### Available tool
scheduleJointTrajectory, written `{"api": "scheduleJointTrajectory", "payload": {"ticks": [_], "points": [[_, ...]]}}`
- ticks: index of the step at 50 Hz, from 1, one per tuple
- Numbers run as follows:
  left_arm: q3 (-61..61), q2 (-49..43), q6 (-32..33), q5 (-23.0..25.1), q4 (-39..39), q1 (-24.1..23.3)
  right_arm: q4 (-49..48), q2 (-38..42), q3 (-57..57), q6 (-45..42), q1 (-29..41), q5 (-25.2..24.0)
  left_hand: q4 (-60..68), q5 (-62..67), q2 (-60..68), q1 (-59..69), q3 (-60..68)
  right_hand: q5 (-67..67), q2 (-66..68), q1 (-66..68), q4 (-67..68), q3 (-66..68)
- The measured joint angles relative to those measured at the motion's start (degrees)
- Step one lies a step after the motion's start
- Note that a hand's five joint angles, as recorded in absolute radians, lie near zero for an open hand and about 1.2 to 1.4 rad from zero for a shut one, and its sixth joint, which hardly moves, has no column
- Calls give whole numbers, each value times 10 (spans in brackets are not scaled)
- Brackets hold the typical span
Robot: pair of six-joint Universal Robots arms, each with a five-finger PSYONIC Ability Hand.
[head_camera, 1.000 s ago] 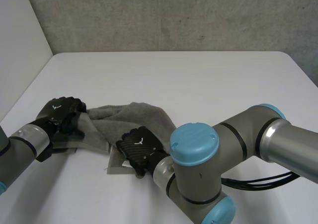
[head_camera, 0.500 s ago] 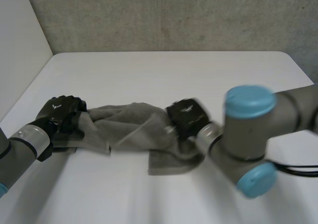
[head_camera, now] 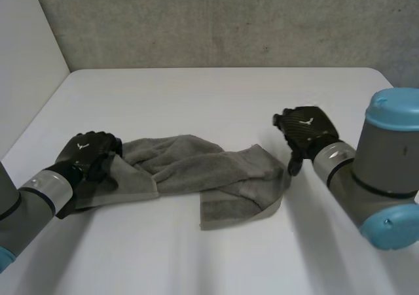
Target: Fold the towel.
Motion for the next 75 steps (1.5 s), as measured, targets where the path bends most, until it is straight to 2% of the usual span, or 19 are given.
{"api": "scheduleJointTrajectory", "payload": {"ticks": [4,9,19,26,29,31,32,35,39,49,53,59,63,66,71,75], "points": [[-2,0,0,1,0,-2,-1,0,-9,2,30,0,0,1,0,0,0,0,0,0,0,0],[-4,0,0,8,0,-5,3,39,-59,2,55,0,9,32,12,21,10,21,1,5,4,3],[-11,9,0,43,0,-6,96,206,-253,27,68,-12,80,103,84,88,81,82,25,42,48,41],[-13,14,0,48,0,-3,192,311,-386,102,67,-55,80,103,84,88,81,91,34,50,56,51],[-12,14,0,48,1,-2,216,331,-415,127,67,-73,94,117,99,104,96,206,161,174,176,170],[-12,15,0,48,2,-1,226,337,-426,144,67,-83,133,152,136,141,134,377,362,368,358,364],[-12,15,0,48,2,0,230,337,-429,152,67,-87,159,178,161,165,158,480,462,463,466,459],[-12,17,0,48,3,0,232,327,-427,166,67,-92,219,234,220,225,215,581,529,547,556,531],[-12,27,-1,48,3,0,229,291,-405,179,66,-94,304,314,304,303,296,582,529,561,562,531],[-13,90,-21,50,0,2,203,145,-296,164,57,-98,372,356,368,343,360,582,529,565,562,543],[-10,129,-62,64,-4,10,212,92,-254,109,50,-103,403,375,396,363,387,582,529,565,562,545],[14,171,-129,115,-7,37,274,38,-228,-60,29,-104,423,391,414,371,404,586,529,565,562,547],[72,165,-163,142,-8,49,292,40,-279,-130,18,-94,424,391,414,374,404,586,529,565,562,551],[141,130,-179,137,-8,44,269,59,-344,-128,16,-83,424,391,415,376,405,587,530,566,565,551],[339,26,-208,98,-12,9,150,105,-525,-73,17,-32,426,391,417,379,407,587,535,566,566,551],[475,-43,-228,69,-14,-15,50,108,-605,-38,18,24,426,393,418,379,407,587,535,566,566,553]]}}
